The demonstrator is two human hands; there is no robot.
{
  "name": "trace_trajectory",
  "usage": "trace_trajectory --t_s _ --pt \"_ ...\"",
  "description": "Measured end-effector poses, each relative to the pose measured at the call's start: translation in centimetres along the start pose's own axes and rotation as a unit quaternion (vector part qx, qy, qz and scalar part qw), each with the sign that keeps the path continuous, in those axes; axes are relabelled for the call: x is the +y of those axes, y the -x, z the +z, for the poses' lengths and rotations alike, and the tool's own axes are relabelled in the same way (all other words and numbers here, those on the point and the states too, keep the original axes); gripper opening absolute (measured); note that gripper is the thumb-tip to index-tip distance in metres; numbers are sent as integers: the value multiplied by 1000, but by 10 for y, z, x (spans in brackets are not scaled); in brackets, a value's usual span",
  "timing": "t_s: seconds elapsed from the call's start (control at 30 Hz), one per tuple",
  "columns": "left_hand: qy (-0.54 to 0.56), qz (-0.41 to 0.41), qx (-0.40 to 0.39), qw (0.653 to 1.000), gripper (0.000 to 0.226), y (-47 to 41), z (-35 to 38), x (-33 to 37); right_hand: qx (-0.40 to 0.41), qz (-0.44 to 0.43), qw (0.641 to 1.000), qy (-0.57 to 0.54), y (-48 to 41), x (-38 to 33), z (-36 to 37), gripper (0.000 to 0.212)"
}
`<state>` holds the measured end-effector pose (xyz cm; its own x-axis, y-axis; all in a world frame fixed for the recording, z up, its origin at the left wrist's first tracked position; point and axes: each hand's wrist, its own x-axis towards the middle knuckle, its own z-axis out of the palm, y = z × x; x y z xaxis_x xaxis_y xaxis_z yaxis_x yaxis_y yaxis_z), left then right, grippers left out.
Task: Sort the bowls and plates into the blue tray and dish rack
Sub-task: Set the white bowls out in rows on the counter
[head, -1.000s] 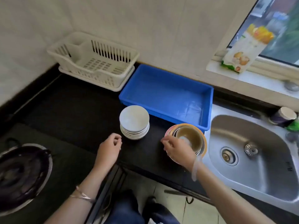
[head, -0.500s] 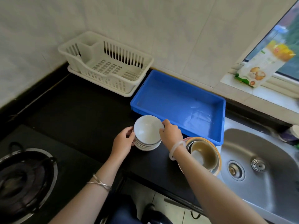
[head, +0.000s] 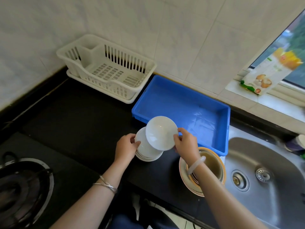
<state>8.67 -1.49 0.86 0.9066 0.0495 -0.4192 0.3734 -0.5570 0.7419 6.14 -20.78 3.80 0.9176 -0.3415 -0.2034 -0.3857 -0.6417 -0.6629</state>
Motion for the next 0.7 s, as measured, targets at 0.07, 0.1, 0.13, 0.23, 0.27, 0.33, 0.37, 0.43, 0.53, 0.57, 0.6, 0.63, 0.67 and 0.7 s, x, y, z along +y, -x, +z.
trace_trajectory --t_s 0.07,0.1,0.13,0.23,0.27,0.33,0.37,0.43,0.53,0.57,0.6,0.63,0.67,0.7 --pt "-37 4 31 999 28 3 4 5 -6 2 1000 -11 -2 3 -8 22" --pt "-48 4 47 998 23 4 6 8 -13 1 1000 -9 -3 5 -11 22" --pt "-56 4 62 997 19 5 7 9 -20 1 1000 -6 -5 7 -13 23" --pt "-66 4 98 993 14 9 12 14 -37 -1 999 -13 -8 14 -19 26" --pt "-68 3 109 992 14 11 13 15 -41 -6 999 -19 -9 15 -22 26" --pt "-67 4 129 989 13 14 15 15 -49 -16 998 -37 -12 17 -27 26" --pt "-64 4 137 988 13 15 15 16 -54 -21 997 -45 -14 18 -30 26" --pt "-51 -4 145 988 13 16 16 16 -65 -29 996 -56 -18 17 -36 25" --pt "-9 -50 140 989 14 17 12 18 -81 -53 994 -59 -23 11 -43 24" --pt "10 -64 141 988 13 16 9 17 -83 -64 993 -59 -25 8 -45 23" --pt "29 -74 144 986 13 16 5 17 -84 -75 992 -62 -26 3 -47 21" --pt "52 -83 148 984 14 14 0 16 -85 -86 990 -66 -28 -2 -49 19" --pt "79 -92 152 981 14 13 -6 15 -88 -100 989 -68 -29 -9 -51 18" --pt "109 -101 154 977 14 12 -12 14 -94 -113 987 -70 -30 -17 -53 17"
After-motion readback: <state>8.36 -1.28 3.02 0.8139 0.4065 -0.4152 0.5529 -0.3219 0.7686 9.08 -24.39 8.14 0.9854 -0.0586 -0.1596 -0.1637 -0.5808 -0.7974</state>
